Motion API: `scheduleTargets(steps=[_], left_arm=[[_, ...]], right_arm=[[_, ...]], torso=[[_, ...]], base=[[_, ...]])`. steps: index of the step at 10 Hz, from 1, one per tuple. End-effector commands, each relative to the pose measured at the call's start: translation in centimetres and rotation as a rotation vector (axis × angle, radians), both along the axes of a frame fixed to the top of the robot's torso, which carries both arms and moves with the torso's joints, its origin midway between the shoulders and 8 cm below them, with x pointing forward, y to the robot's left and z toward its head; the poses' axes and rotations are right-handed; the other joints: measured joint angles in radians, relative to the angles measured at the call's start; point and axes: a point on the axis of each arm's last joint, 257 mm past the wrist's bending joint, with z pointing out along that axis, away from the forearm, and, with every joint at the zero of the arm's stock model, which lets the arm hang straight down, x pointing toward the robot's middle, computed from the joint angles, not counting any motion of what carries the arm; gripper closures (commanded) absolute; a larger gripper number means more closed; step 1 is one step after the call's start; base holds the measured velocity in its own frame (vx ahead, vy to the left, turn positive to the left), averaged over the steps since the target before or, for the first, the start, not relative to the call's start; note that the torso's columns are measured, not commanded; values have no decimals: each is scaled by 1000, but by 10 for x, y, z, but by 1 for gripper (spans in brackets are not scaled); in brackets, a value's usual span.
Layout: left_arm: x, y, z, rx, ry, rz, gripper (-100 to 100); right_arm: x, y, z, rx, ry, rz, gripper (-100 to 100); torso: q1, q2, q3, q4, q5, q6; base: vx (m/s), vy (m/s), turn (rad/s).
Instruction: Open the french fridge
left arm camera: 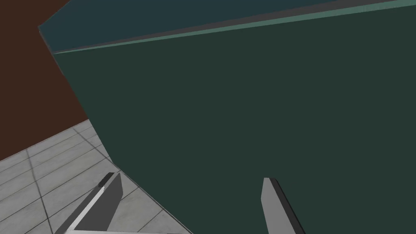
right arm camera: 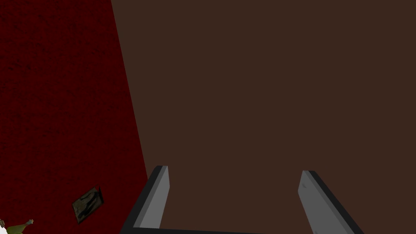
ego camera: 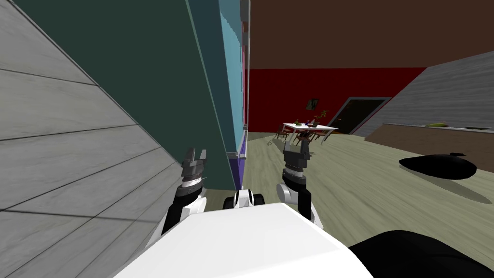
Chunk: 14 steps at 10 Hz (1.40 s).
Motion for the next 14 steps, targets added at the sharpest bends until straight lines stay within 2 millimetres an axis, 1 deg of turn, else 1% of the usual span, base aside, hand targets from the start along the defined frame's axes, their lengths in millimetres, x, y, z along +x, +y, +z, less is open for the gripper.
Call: scheduleTargets(steps=[1, 8, 14], left_arm=[[11, -7, -21, 50, 53, -30, -100], [46, -9, -87, 90, 217, -49, -100], [66, -8, -135, 88, 328, -47, -100]], right_arm=[[0, 0, 0, 0, 0, 0, 0], [0, 0, 0, 0, 0, 0, 0], [0, 0, 0, 0, 0, 0, 0]], torso=[[0, 1, -1, 1, 0, 0], [1, 1, -1, 1, 0, 0], [0, -7, -6, -3, 1, 3]], base=[[6, -40, -18], [7, -52, -22], [4, -48, -16]])
